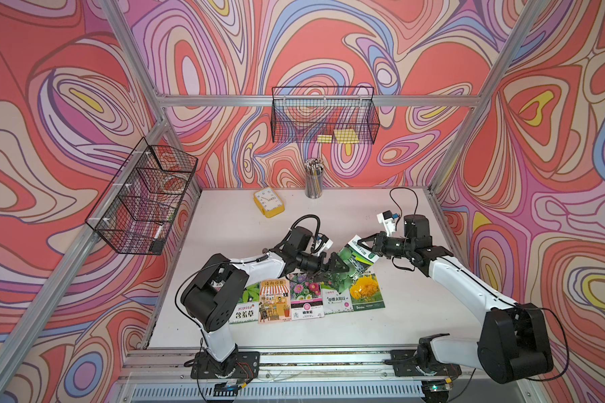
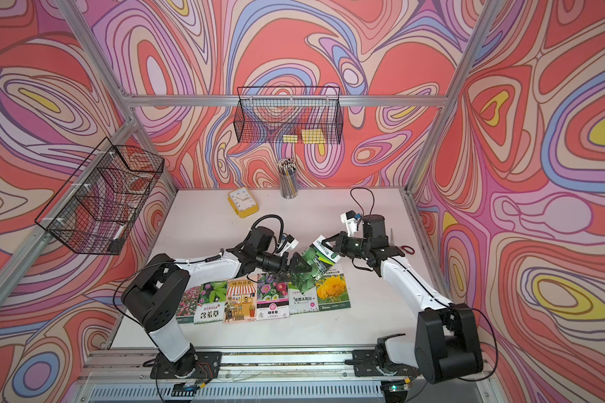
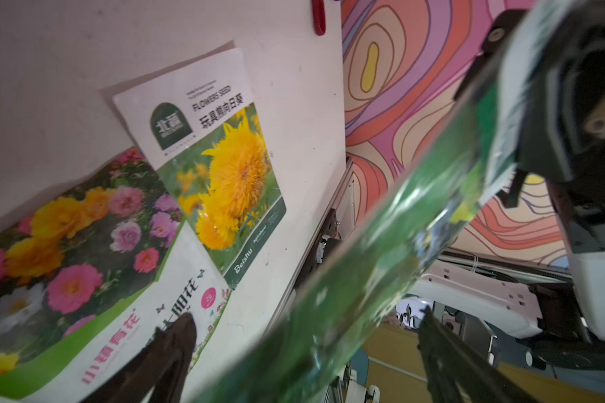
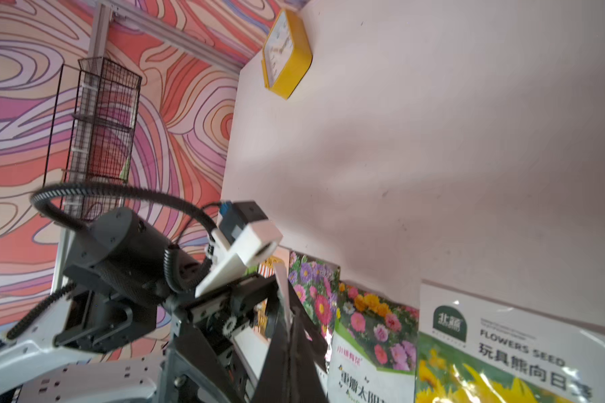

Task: Arrange the seed packets in a row
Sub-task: Pick up the seed packet from the center of the board.

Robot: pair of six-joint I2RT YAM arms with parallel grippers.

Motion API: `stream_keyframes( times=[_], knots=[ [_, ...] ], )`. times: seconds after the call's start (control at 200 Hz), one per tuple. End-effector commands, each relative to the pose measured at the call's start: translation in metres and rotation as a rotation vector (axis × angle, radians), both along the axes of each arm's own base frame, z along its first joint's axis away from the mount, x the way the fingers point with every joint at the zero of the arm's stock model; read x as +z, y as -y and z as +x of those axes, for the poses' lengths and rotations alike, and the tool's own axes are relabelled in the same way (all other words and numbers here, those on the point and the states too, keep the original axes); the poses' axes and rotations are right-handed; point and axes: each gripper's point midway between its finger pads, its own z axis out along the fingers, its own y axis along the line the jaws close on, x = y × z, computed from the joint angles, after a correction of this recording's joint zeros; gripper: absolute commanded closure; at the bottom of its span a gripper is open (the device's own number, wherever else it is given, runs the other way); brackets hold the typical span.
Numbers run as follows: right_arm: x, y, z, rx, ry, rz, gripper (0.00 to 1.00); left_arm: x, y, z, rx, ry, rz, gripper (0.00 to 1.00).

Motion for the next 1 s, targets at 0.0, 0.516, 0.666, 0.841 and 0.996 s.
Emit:
stream_keyframes(
  times=[0.0,0.516,0.666,0.841,0.996],
  knots=[
    [0.022,0.02,0.05,-0.203,0.097,-0.035,1.0,0.036,0.01,0.03,0.239,0.069,-0.108,0.01],
    [0.029,0.031,0.091,-0.539,0.196,0.143,1.0,0.061,0.056,0.102,0.669,0.143,-0.485,0.01],
    [0.028,0.032,0.088,-0.549,0.198,0.15,1.0,0.064,0.052,0.114,0.801,0.213,-0.486,0.01],
    [0.018,0.036,0.086,-0.565,0.188,0.126,1.0,0.08,0.057,0.113,0.778,0.262,-0.508,0.04],
    [0.018,0.038,0.091,-0.577,0.203,0.109,1.0,0.079,0.064,0.097,0.708,0.251,-0.509,0.07]
  ],
)
